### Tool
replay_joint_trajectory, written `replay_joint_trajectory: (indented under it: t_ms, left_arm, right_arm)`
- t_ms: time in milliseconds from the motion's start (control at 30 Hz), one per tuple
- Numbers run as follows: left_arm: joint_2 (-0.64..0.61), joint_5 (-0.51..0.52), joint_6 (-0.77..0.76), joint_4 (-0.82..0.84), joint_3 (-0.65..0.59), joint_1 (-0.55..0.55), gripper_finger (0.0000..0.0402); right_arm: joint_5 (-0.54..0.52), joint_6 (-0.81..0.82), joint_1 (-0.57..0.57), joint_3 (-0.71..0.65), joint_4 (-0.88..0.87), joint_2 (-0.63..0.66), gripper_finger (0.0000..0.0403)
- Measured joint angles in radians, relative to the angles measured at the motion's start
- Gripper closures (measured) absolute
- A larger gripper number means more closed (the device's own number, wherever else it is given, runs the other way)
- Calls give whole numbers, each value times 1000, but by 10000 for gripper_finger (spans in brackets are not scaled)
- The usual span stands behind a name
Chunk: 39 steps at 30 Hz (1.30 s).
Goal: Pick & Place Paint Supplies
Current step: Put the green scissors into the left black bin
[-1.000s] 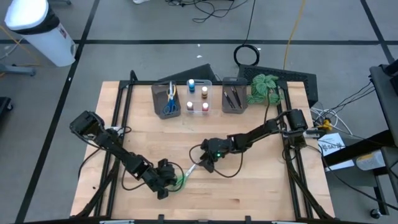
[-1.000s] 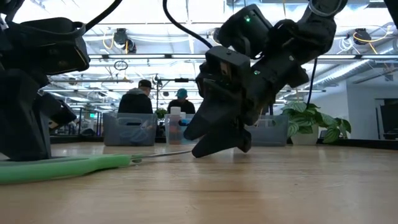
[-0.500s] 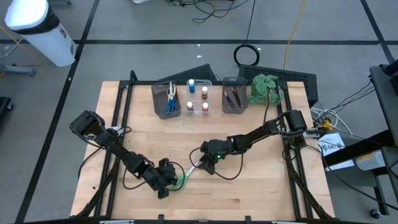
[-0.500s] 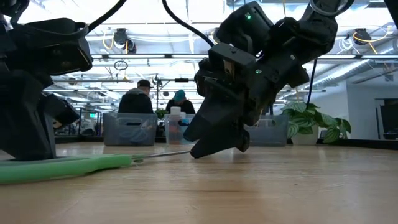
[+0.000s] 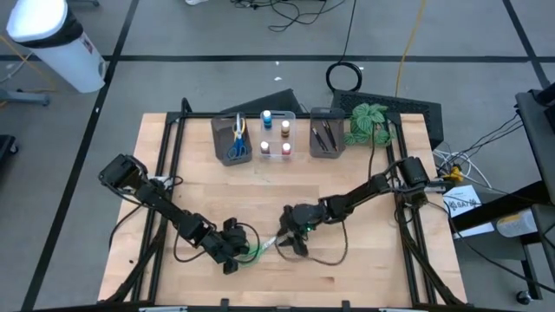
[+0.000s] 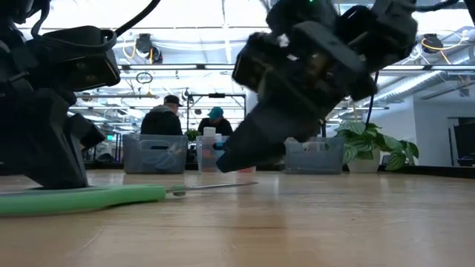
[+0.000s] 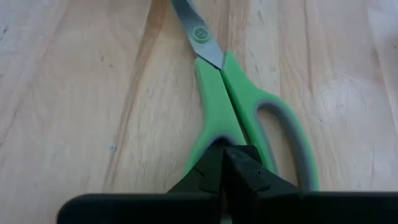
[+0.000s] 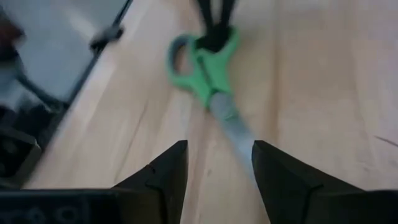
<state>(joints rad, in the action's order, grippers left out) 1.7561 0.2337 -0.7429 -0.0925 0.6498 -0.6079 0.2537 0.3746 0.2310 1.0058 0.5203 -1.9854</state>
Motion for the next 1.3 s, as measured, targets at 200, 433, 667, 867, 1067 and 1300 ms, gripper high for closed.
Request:
replay_joint_trajectory:
  t_ms: [200,433,667,867,1067,1300]
  left_arm:
    - [0,0,0,0,0,0,392]
    - [0,0,0,0,0,1,392]
    - [0,0,5,0,0,1,384]
    - [0,-4,9,0,0,4,396]
    - [0,-4,21,0,0,5,384]
    - [0,1,33,-7,-1,5,392]
  right_arm:
    - [-190,-288,70,0,-60,0,243]
    - [-331,-364,75,0,-85,1,245]
    - [-324,-363,57,4,-184,5,244]
    - [-329,-414,57,4,-234,6,259]
    - [-302,-492,58,5,-275,7,331]
    - [-278,-559,58,4,-279,7,386]
